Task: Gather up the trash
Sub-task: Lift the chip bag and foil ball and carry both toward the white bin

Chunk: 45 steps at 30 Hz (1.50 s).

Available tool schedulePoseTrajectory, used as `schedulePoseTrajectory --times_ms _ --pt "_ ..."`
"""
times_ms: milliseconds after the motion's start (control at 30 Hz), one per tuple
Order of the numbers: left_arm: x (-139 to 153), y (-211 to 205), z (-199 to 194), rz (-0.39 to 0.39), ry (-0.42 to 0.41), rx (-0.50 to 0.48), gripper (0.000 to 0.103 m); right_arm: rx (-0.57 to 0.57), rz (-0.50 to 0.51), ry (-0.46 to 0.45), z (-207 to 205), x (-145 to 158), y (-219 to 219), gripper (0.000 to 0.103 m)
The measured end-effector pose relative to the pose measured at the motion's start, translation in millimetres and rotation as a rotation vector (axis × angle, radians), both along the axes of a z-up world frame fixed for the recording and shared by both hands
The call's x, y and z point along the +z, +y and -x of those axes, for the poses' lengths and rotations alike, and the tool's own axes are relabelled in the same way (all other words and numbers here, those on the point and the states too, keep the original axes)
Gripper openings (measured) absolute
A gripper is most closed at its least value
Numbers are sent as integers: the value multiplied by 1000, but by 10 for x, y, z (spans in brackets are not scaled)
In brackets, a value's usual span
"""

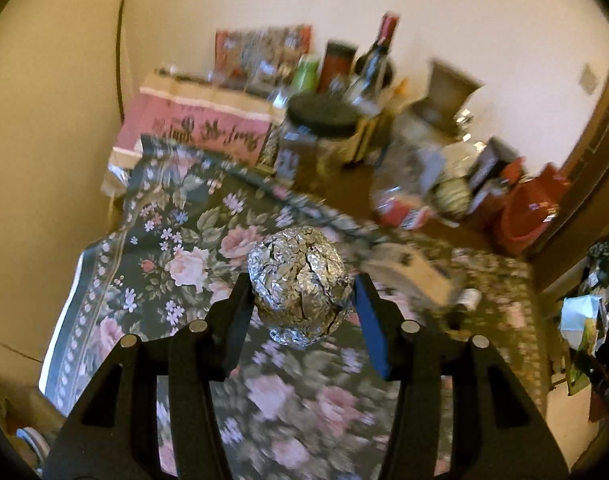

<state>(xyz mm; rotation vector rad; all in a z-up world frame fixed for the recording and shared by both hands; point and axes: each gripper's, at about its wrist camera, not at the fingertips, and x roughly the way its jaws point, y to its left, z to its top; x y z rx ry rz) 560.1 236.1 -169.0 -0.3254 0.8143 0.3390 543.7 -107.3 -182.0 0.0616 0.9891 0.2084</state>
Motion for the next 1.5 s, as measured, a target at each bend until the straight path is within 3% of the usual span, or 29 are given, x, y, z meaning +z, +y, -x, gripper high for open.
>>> schedulePoseTrajectory --times_ms 400,567,967,1300,1500 --pt "1106 -1076 1086 -96 -225 -1 50 151 -93 -228 633 890 -426 19" --pt "1338 -1388 1423 -140 -269 -24 50 172 -144 -276 904 1098 -449 20" --pt "1487 -1512 2184 -88 -370 -193 50 139 -150 -338 1834 1272 -280 20" --pt "1438 -1397 3203 -75 -368 -267 50 122 -136 -319 2839 1277 67 20" --pt "1311 -1364 3620 -48 -341 -308 50 142 -114 -279 3219 1192 203 20"
